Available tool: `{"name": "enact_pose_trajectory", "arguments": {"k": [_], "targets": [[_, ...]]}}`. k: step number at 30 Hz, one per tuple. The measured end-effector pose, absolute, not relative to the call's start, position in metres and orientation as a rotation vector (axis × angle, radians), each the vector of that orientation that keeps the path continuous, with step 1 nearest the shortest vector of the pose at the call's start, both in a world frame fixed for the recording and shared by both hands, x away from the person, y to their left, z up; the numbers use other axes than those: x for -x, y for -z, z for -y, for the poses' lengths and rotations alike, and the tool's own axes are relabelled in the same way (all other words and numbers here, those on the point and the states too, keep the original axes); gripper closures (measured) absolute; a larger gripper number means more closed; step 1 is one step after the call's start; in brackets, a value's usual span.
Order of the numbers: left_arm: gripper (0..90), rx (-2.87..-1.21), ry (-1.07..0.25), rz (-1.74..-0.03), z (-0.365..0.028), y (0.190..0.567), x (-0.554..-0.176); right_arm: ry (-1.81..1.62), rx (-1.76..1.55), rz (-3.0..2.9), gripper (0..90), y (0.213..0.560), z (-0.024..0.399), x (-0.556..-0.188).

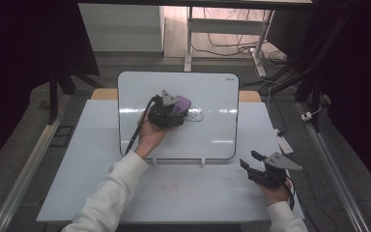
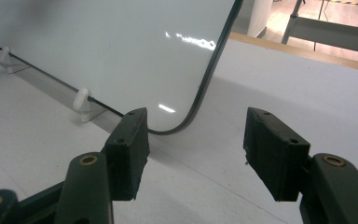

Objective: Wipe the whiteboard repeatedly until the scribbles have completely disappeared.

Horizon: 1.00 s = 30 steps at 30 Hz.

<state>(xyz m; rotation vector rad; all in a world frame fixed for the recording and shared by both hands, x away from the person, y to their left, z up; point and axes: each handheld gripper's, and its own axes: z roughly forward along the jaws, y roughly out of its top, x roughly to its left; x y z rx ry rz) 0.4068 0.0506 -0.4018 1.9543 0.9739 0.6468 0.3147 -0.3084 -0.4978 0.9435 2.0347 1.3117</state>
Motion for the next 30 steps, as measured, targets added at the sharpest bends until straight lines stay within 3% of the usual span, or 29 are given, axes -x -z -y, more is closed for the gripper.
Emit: {"name": "enact_pose_trajectory", "arguments": {"k": [16, 19, 30], "targets": [[41.3, -2.062, -0.606, -0.83, 0.014, 0.414, -0.403, -1.309, -0.945, -2.036, 40.3, 0.498, 0.308, -0.315], [41.3, -2.041, -0.558, -0.845, 0.005, 0.41, -0.406, -1.311, -0.951, -2.031, 40.3, 0.498, 0.31, -0.314], [41.3, -1.923, -0.665, -1.002, -0.078, 0.393, -0.41, -1.305, -0.959, -2.016, 40.3, 0.497, 0.313, -0.311]]}}
